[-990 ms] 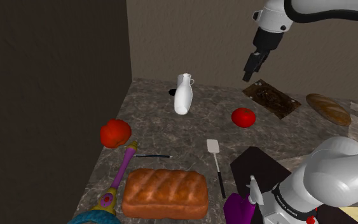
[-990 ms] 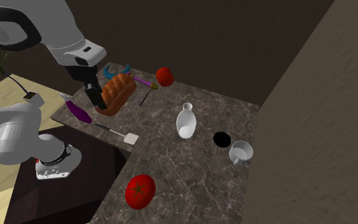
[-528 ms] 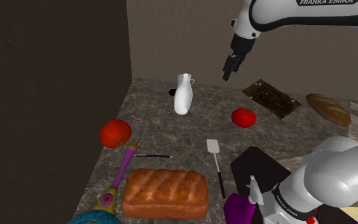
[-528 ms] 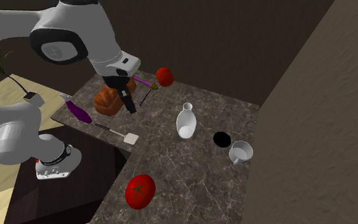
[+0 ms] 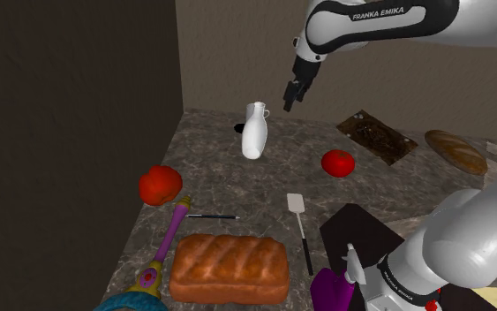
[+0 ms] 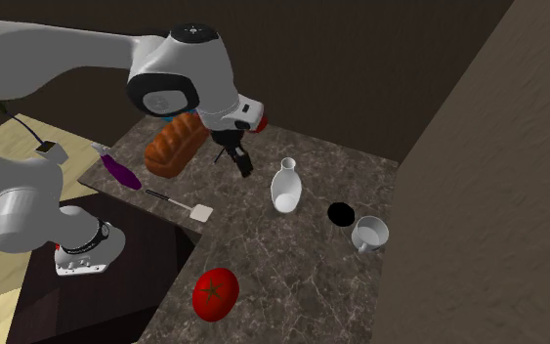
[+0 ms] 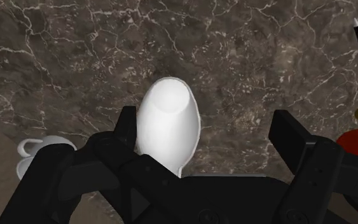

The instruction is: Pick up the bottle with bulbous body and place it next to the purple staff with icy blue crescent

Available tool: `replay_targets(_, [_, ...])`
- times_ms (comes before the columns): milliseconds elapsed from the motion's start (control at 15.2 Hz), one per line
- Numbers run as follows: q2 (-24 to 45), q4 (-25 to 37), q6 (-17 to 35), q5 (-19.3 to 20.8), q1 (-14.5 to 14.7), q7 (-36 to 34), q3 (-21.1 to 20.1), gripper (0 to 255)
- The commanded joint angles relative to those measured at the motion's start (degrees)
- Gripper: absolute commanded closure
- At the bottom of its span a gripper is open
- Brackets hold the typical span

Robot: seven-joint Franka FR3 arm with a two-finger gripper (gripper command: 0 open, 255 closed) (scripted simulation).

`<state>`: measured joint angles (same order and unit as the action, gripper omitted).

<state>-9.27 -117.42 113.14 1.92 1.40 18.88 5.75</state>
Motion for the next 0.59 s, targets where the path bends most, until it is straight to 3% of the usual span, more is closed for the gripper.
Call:
replay_targets(0, [4.26,3.05,1.49,-1.18,0.03,1.53,0.46,0])
replay_targets(528, [21.73,18.37,4.39,-6.40,-0.53,6.56,0.46,0])
